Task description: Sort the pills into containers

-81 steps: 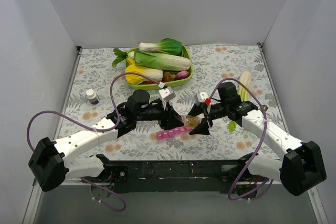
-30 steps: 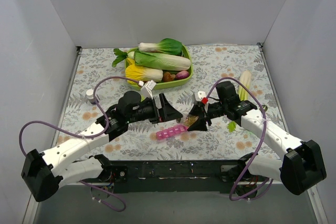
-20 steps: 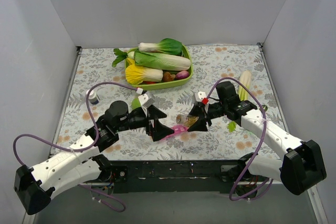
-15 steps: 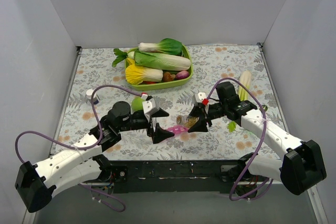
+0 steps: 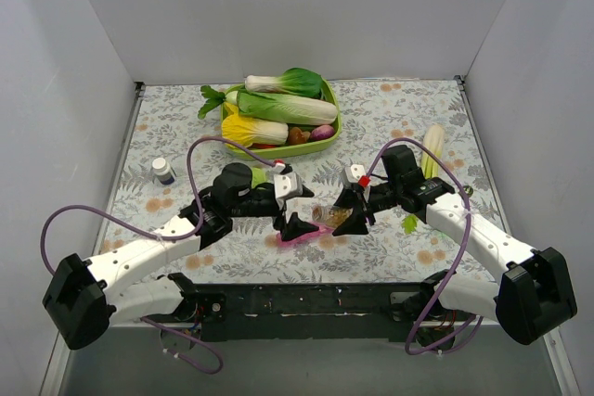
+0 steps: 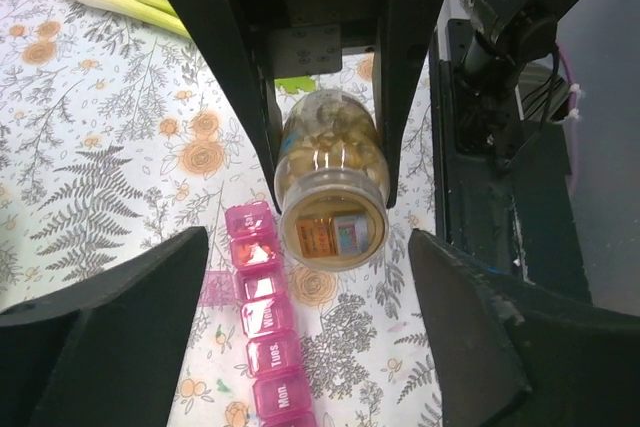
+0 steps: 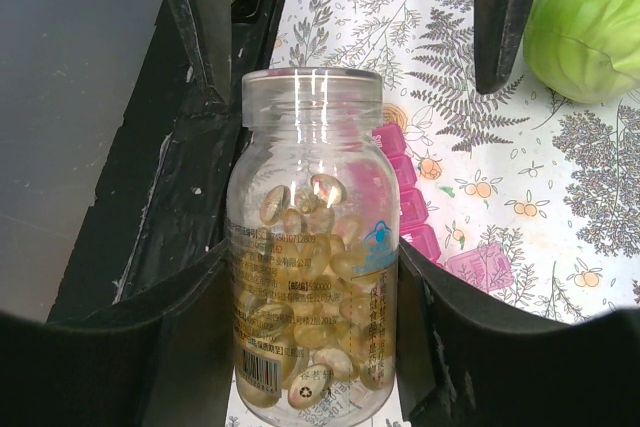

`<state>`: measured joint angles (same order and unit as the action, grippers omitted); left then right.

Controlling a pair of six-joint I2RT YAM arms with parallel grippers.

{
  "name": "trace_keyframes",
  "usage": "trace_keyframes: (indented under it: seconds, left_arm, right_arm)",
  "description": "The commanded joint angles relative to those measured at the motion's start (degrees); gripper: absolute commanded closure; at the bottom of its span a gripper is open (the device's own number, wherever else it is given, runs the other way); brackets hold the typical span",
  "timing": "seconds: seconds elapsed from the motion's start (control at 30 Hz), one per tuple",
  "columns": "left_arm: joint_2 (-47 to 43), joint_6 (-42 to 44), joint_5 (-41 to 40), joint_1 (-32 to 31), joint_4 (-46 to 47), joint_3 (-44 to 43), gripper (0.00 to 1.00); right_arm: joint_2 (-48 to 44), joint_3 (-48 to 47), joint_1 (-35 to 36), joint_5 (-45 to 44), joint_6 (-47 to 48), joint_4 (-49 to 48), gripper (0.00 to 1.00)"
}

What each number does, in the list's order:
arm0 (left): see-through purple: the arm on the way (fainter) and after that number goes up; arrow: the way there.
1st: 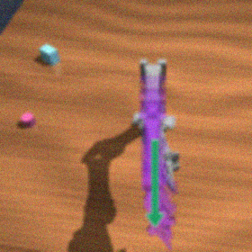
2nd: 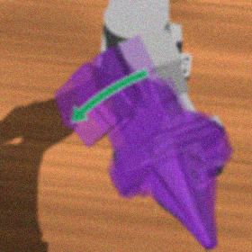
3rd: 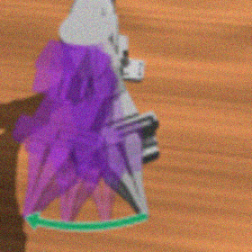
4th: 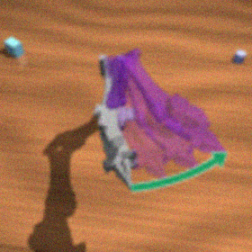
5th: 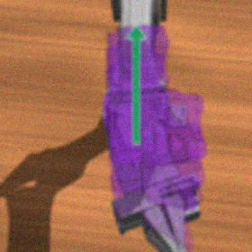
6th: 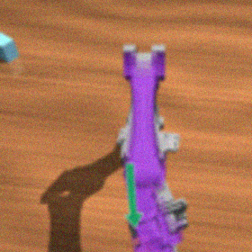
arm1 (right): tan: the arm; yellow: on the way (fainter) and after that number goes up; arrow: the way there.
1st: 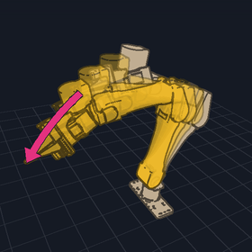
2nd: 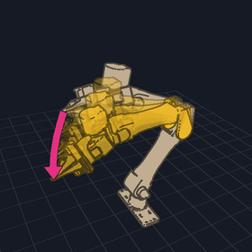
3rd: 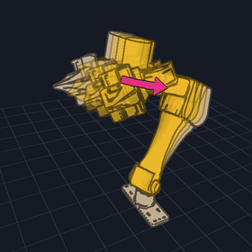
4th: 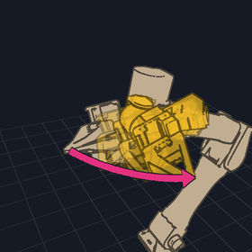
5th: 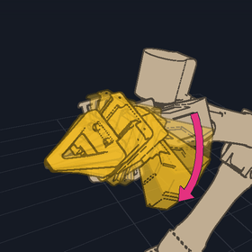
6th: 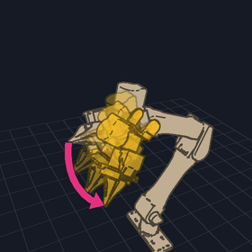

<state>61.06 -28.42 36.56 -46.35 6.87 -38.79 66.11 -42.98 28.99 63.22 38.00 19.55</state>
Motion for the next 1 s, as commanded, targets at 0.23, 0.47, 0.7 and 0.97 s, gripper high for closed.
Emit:
trace_keyframes:
  seconds: [0.23, 0.47, 0.7, 0.97]
  left_arm:
    - [3.45, -3.91, 4.93, -0.59, 1.56, -4.63, 0.63]
    - [4.51, -19.1, -1.48, -0.59, -2.29, -6.74, 1.0]
    - [4.16, -57.75, -12.46, -0.59, -5.81, -8.15, 1.0]
    - [3.54, -81.79, -14.76, -0.67, -8.9, -8.06, 1.0]
  right_arm:
    - [-1.07, -0.79, 0.1, 1.82, 0.67, -0.65, 0.99]
    - [-1.24, -0.61, 0.1, 0.5, 0.59, -0.92, 0.99]
    - [-1.42, -0.35, 0.01, -3.19, -1.08, -2.5, 0.99]
    - [-1.68, -0.17, -0.08, -3.89, -2.14, -3.38, 0.99]
